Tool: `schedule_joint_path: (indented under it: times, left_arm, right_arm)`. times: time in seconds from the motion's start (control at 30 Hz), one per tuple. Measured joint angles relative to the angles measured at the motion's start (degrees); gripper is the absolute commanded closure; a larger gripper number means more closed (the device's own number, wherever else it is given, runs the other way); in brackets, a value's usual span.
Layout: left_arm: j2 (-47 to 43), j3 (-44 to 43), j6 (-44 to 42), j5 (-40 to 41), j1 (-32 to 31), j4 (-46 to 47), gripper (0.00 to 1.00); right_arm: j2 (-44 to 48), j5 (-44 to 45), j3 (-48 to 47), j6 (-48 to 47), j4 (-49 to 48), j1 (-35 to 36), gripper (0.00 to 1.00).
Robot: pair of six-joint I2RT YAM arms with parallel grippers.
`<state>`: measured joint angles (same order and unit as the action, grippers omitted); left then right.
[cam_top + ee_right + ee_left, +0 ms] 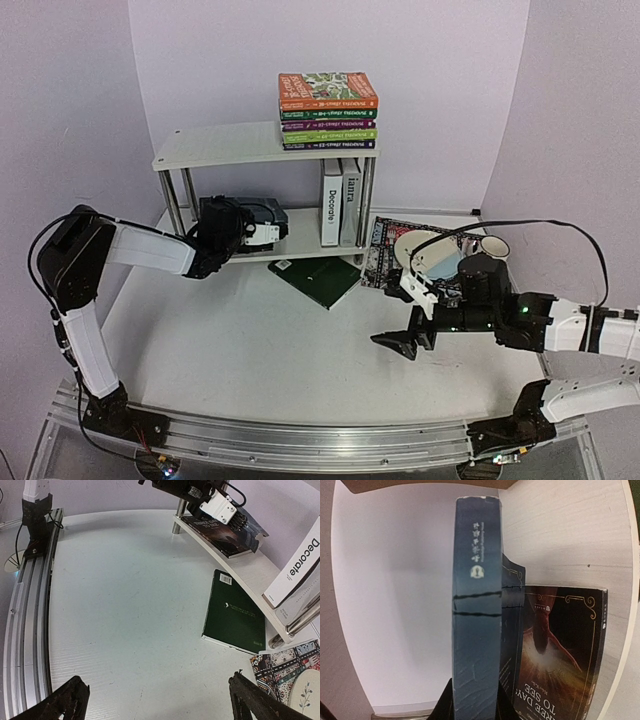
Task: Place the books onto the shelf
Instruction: Place the book in the book pile on the shelf.
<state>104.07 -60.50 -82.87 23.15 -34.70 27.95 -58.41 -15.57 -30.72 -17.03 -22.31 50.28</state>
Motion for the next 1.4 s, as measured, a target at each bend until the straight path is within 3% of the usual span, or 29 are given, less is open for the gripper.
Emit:
schedule_joint_path:
  times: [0.47, 0.7, 1.03, 1.4]
  left_arm:
    - [1.79, -0.07, 0.5, -6.05, 4.51, 3.25, 1.0]
    - [1.71, 4.01, 3.12, -9.71, 4.54, 3.57, 1.0]
    - [-1.39, 3.57, 7.69, -11.49, 5.38, -7.52, 1.0]
    - [-1.49, -3.87, 11.84, -14.87, 7.94, -19.88, 1.0]
  right_arm:
    - [0.26, 0.15, 0.5, 0.63, -0.03, 0.0, 0.02]
    - [0.27, 0.1, 0.5, 0.65, -0.03, 0.0, 0.02]
    - [0.26, -0.07, 0.5, 0.68, -0.03, 0.0, 0.02]
    - [0.26, -0.11, 0.5, 1.11, -0.02, 0.0, 0.02]
